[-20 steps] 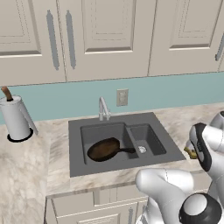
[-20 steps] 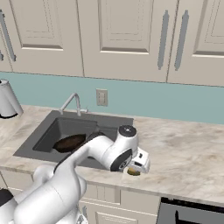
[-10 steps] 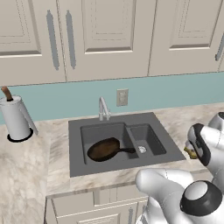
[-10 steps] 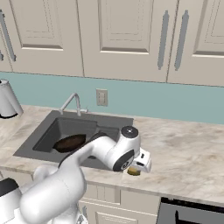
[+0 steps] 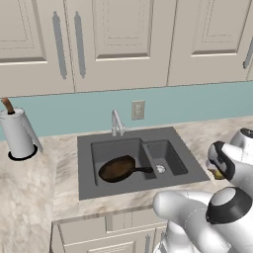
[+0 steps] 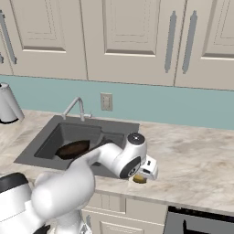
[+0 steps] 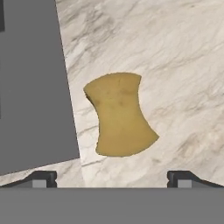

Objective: Pick the pan and sponge and place them into the sink. Then turn on the water.

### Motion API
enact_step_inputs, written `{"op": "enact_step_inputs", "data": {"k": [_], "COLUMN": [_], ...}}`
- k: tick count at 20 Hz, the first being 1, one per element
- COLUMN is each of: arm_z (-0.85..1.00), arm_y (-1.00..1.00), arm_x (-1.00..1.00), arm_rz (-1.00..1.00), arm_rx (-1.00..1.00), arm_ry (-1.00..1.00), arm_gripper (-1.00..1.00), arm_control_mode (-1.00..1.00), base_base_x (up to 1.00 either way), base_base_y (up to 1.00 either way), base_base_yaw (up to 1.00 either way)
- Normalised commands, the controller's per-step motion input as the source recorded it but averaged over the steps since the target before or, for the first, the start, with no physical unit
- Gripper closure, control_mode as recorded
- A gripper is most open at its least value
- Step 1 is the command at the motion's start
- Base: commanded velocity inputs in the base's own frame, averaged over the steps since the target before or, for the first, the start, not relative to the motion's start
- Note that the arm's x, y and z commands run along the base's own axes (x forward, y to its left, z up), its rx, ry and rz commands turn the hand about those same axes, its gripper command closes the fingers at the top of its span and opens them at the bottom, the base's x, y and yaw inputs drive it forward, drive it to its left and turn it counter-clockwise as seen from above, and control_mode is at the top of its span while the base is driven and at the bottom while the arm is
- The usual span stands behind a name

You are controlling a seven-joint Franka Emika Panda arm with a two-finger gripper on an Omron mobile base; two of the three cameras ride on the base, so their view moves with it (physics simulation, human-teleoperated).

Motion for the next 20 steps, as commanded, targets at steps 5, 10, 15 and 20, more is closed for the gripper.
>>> {"op": "enact_step_inputs", "data": {"k": [5, 10, 15, 20], "arm_z": [-0.19, -0.05, -0.07, -0.13], "arm_y": [-0.01, -0.09, -0.13, -0.12], "arm_x": [0.11, 0.02, 0.05, 0.1], "arm_rz": [0.0, 0.0, 0.0, 0.0], "arm_rx": [0.0, 0.0, 0.0, 0.0], "arm_ry": [0.04, 0.04, 0.05, 0.05], "arm_gripper": [-1.0, -1.0, -1.0, -1.0], "arm_control_mode": [-1.0, -1.0, -1.0, -1.0], "base_base_x": [0.0, 0.0, 0.0, 0.0], "base_base_y": [0.0, 0.0, 0.0, 0.0], "base_base_yaw": [0.0, 0.0, 0.0, 0.0]}}
